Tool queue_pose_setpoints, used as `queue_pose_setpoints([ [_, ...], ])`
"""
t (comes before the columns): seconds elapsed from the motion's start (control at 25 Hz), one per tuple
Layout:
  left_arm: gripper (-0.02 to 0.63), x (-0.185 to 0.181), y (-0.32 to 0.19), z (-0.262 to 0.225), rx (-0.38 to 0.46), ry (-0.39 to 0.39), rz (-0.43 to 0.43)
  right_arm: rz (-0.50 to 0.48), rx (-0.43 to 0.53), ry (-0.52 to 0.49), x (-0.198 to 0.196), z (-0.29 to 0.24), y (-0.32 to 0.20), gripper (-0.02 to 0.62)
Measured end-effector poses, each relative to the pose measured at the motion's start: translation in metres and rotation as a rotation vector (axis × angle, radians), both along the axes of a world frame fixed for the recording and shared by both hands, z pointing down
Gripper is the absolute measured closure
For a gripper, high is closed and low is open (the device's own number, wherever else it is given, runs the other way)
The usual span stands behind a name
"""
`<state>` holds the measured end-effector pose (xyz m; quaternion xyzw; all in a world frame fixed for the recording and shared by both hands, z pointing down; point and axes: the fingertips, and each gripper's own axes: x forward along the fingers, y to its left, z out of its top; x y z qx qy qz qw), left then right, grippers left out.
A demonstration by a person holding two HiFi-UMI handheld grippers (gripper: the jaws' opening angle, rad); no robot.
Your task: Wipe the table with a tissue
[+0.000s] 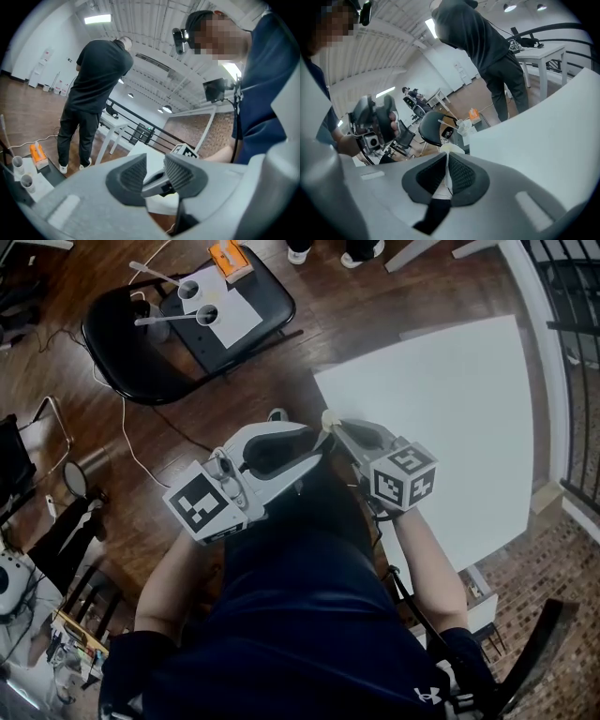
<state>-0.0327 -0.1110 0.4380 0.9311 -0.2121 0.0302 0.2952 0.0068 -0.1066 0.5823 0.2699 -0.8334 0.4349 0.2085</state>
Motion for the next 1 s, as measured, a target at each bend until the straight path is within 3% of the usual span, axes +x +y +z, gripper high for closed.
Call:
queue_pose_setpoints([
  [0.24,0.491,-0.021,-0.021,-0.031,0.032,0.031,-0.119,0.151,0.041,-0.174,0.0,-0.063,-0.004,0.577],
  [0.48,0.501,-0.035,-0.025,-0.045,0.022,0.045,-0.248,0.273,0.216,-0.232,0.03,-0.131,-0.01,0.577],
  [0.8,0.502,-0.018,-0.012,-0.064,0.03,0.102,-0.249,0.346,0.416,-0.274,0.05,-0.211,-0.008,0.577],
  [1.0,0.502,-0.007,-0.005,-0.069,0.041,0.091,-0.236,0.364,0.513,-0.263,0.056,-0.234,-0.007,0.577],
])
